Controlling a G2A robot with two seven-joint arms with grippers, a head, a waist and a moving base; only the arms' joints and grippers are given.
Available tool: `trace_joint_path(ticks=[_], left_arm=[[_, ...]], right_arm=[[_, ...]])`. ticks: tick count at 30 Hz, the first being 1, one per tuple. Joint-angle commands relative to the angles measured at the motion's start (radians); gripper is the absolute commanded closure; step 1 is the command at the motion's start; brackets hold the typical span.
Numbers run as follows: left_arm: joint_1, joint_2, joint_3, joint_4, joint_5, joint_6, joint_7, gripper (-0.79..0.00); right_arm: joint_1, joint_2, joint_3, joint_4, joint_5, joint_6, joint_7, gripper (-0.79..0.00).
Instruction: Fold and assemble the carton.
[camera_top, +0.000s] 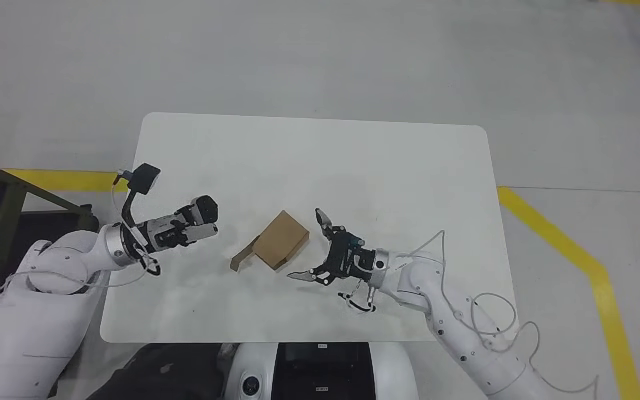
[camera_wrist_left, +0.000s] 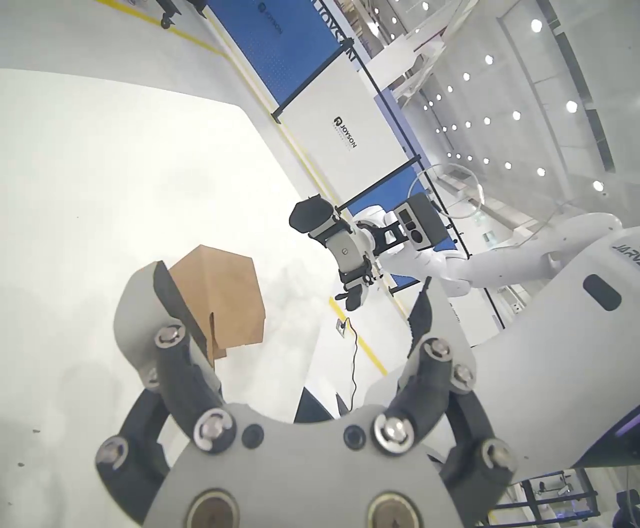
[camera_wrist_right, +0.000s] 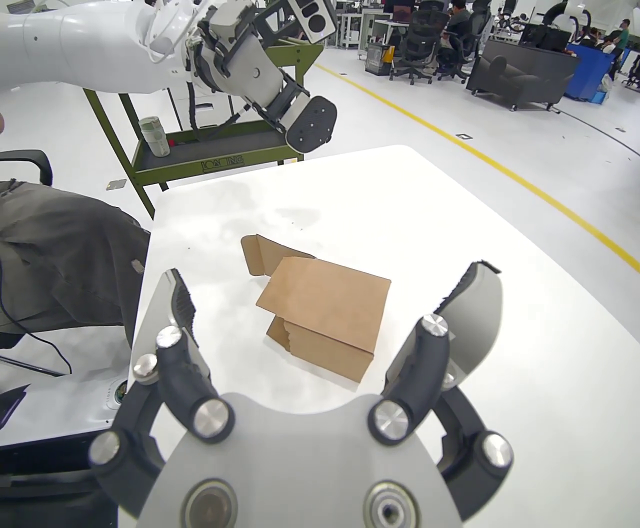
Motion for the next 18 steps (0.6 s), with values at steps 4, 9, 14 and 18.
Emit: trace_joint_path(ticks=[4,9,14,18], left_arm=[[-0.006,0.000,-0.009,-0.003,0.023,-0.002,0.019,-0.785],[-0.005,-0.014,-0.010,-0.005,0.215,-0.112,0.175,-0.785],[-0.031,-0.027,0.024,0.067,0.491,-0.257,0.262,-0.785],[-0.042,-0.041,0.036,0.069,0.665,-0.268,0.412,-0.785]], right_arm=[[0.000,0.000,0.000,0.000,0.000,0.000,0.000,-0.785],[0.000,0.000,0.000,0.000,0.000,0.000,0.000,-0.785],[0.000,0.000,0.000,0.000,0.000,0.000,0.000,-0.785],[0.000,0.000,0.000,0.000,0.000,0.000,0.000,-0.785]])
